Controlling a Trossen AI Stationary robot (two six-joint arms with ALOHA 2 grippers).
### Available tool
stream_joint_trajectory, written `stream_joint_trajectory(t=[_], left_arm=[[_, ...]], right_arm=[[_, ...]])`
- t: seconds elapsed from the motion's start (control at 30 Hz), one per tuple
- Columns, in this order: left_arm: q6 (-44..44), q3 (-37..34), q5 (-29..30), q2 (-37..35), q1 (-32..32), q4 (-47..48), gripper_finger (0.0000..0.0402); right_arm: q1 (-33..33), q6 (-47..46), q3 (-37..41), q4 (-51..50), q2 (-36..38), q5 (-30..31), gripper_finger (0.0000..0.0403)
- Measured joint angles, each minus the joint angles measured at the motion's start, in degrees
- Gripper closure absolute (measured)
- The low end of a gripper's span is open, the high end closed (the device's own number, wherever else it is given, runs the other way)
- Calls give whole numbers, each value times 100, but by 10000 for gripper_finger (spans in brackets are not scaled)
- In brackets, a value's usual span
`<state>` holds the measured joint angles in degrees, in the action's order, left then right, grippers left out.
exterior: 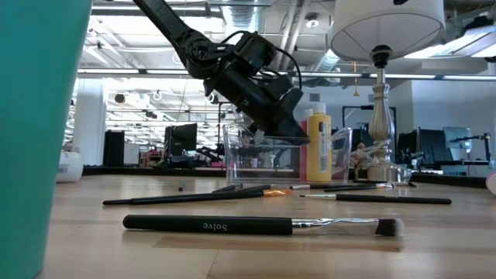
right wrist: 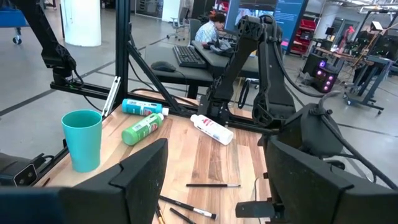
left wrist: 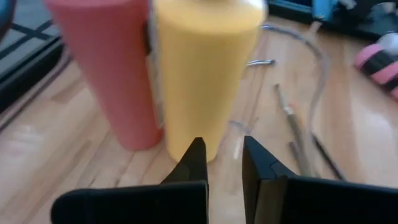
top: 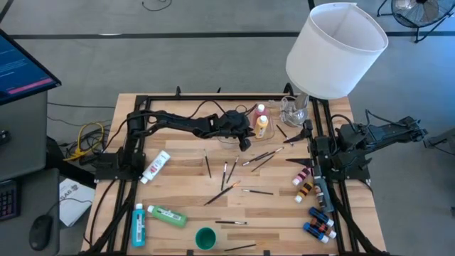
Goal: Pick & Place Paint Supplies
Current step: Put the small yellow paint bottle into the transparent bin
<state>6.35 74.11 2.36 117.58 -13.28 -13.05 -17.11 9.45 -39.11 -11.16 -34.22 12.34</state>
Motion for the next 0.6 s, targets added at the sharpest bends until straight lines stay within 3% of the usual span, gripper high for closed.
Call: stream_joint_trajectory(t=[0.6], left_arm=[[-48,2,-387,0,-194,-560,400]], right_arm=[[1,15,0,9,0,0,135]])
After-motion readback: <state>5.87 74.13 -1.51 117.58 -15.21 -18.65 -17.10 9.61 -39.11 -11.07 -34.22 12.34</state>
